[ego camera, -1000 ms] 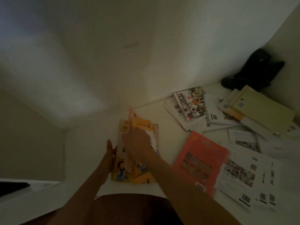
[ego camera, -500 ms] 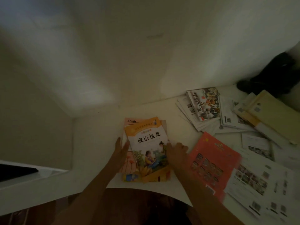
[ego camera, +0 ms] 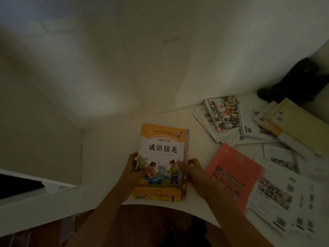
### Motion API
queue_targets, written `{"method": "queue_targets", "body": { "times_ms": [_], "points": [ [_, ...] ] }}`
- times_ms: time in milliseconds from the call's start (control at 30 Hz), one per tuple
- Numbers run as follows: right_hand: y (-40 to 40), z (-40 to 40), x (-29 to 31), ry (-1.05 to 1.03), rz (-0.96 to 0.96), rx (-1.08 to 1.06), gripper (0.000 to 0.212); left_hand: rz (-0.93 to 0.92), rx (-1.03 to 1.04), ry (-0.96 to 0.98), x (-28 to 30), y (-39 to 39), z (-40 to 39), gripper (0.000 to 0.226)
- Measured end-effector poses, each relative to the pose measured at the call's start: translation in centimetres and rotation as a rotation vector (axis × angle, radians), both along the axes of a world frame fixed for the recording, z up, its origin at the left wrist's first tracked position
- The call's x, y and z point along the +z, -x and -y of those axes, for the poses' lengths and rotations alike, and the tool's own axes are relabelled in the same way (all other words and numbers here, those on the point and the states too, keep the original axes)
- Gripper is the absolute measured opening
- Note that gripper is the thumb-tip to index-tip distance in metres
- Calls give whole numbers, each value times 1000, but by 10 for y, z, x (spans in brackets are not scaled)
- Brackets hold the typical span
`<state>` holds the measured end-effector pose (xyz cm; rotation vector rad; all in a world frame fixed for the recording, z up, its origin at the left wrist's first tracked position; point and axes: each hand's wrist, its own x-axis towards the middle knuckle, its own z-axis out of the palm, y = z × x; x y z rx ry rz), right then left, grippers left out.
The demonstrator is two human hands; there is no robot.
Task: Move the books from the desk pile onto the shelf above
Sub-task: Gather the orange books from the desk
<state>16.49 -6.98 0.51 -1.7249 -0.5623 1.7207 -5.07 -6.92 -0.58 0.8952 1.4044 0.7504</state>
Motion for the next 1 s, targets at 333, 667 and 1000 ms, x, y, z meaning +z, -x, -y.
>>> {"method": "queue_targets", "body": {
  "times_ms": [333,667,1000],
  "points": [
    [-12,21,21,-511,62,180,26,-22,-110,-262,22,-10,-1,66],
    [-6,37,35,-532,95,99,54,-102,-44,-295,42,-31,20,80],
    [-23,71,198,-867,44,248,60,-322,80,-714,225,-21,102,75]
  ]
}}
